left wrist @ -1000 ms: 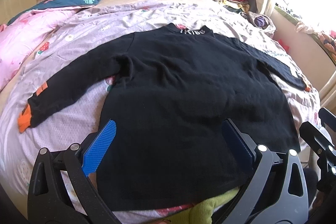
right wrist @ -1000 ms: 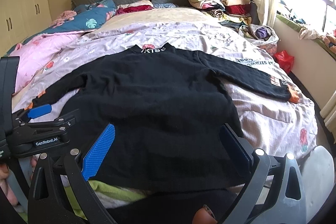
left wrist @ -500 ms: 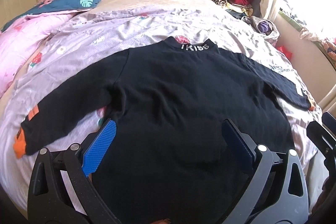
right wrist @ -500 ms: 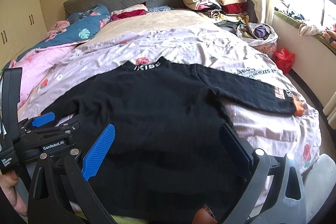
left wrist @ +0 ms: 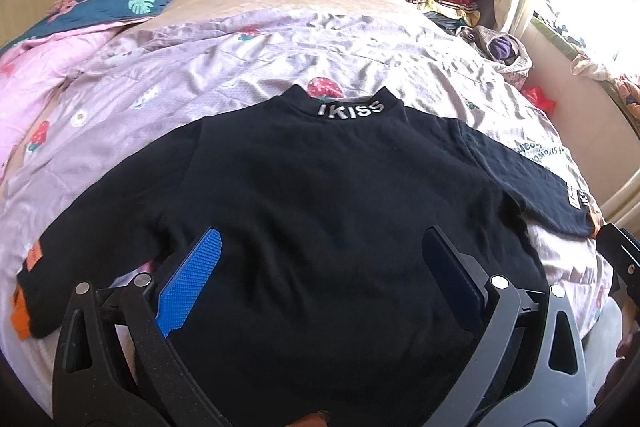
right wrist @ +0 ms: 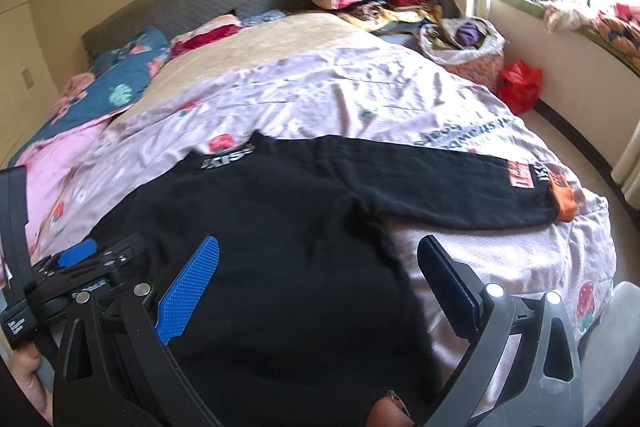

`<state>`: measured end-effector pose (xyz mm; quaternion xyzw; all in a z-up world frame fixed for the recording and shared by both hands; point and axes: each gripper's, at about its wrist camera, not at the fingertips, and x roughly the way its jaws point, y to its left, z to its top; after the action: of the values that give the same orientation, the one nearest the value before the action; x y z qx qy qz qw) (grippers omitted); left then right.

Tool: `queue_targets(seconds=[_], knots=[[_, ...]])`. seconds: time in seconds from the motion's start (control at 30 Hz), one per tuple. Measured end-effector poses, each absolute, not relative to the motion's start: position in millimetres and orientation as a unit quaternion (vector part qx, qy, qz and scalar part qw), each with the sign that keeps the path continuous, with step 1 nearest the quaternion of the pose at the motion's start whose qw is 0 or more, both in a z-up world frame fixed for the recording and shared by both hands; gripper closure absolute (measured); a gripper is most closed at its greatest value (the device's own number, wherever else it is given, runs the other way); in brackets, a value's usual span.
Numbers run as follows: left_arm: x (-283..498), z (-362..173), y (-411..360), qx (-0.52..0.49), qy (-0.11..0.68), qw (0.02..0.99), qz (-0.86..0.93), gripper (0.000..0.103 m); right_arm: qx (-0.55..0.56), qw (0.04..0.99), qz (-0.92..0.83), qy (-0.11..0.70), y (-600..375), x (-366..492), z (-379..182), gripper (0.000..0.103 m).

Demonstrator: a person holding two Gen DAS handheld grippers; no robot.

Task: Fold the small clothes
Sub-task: 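Reach the right tool to the orange sleeve cuff and grasp it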

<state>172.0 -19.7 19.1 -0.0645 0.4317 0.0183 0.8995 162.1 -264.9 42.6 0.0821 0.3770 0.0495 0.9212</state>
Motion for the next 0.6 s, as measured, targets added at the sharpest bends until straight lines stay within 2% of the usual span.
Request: queue_targets(seconds=[0.6], knots=[[231, -5, -74, -0.046, 0.454, 0.890, -0.018, 0.009, 0.200, 0.876, -0.106, 0.426, -414, 218, -33, 0.004]])
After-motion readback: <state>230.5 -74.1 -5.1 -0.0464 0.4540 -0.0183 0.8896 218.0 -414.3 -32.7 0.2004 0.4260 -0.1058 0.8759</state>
